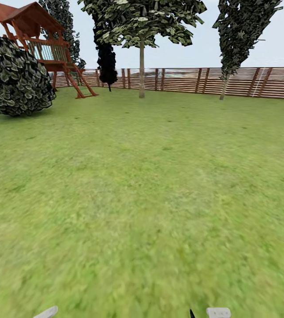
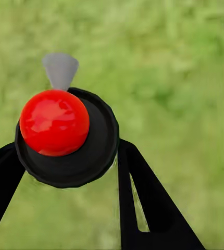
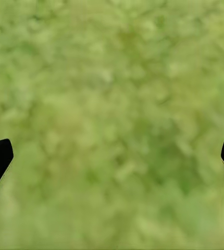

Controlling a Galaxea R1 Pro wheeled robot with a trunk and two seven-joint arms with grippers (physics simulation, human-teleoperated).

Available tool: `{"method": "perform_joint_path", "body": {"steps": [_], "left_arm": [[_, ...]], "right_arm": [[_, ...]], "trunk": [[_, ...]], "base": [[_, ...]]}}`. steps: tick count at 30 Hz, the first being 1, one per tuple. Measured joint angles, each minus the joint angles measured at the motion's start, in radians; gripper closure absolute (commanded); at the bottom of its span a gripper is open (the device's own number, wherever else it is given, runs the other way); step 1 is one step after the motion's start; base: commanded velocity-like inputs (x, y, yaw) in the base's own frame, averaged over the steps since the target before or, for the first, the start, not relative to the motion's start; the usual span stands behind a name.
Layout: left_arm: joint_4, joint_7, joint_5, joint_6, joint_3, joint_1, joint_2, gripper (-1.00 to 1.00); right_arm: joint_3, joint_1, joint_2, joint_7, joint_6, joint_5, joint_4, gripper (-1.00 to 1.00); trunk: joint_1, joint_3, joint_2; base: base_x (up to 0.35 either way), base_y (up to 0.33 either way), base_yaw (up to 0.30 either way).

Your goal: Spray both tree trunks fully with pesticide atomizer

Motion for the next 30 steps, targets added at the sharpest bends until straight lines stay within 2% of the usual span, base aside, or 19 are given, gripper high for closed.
{"method": "perform_joint_path", "body": {"steps": [30], "left_arm": [[0.0,0.0,0.0,-0.001,0.0,0.0,0.001,1.0]], "right_arm": [[0.0,0.0,0.0,0.0,0.0,0.0,0.0,-1.0]], "trunk": [[0.0,0.0,0.0]], "base": [[0.341,0.0,0.0]]}}
